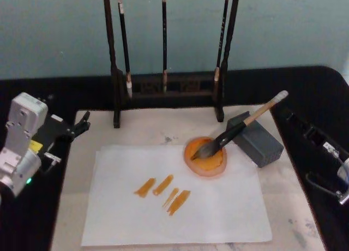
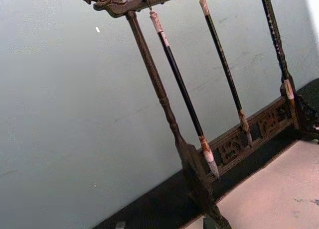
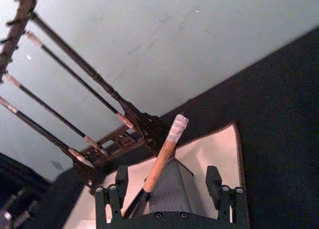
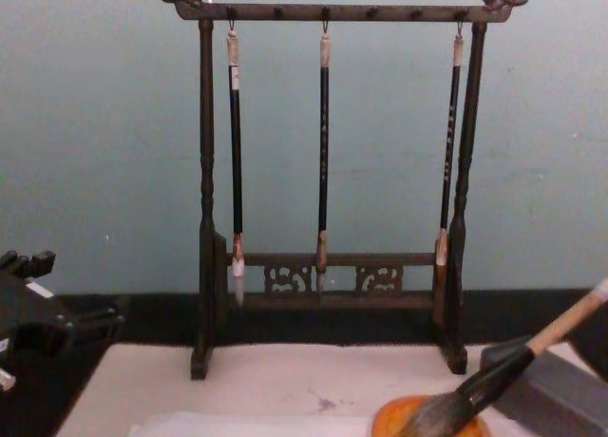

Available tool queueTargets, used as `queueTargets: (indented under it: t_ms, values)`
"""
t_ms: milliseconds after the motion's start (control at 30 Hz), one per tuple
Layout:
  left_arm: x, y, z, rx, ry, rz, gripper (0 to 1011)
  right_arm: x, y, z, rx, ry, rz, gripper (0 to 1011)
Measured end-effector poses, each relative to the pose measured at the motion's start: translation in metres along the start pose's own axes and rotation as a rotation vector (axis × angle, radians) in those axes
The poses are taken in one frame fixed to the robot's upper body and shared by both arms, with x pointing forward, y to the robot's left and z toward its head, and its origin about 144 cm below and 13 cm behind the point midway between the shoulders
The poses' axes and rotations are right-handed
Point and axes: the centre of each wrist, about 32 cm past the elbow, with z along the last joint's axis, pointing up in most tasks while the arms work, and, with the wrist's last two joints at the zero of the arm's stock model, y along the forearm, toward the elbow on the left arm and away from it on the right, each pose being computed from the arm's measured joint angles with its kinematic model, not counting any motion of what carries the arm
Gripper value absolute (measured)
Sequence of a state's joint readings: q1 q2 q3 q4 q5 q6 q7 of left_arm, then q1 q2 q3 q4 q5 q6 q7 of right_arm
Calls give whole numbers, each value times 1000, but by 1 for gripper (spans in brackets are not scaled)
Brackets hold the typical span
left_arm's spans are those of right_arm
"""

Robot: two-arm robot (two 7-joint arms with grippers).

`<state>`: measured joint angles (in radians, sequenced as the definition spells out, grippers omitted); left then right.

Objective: Pick up the brush from the inkstone, write on the paper, then place the brush back to its original position.

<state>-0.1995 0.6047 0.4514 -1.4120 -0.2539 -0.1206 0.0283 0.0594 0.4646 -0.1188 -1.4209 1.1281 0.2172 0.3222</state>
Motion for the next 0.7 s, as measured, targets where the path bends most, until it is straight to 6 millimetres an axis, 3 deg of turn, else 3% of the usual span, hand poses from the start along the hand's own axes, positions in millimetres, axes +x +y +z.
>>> queueTargets:
  t_ms: [367,700]
  values:
    - [0,0,0,0,0,0,1010,17,24,-3,10,164,56,1000]
    - [0,0,0,0,0,0,1010,23,46,-10,20,208,130,1000]
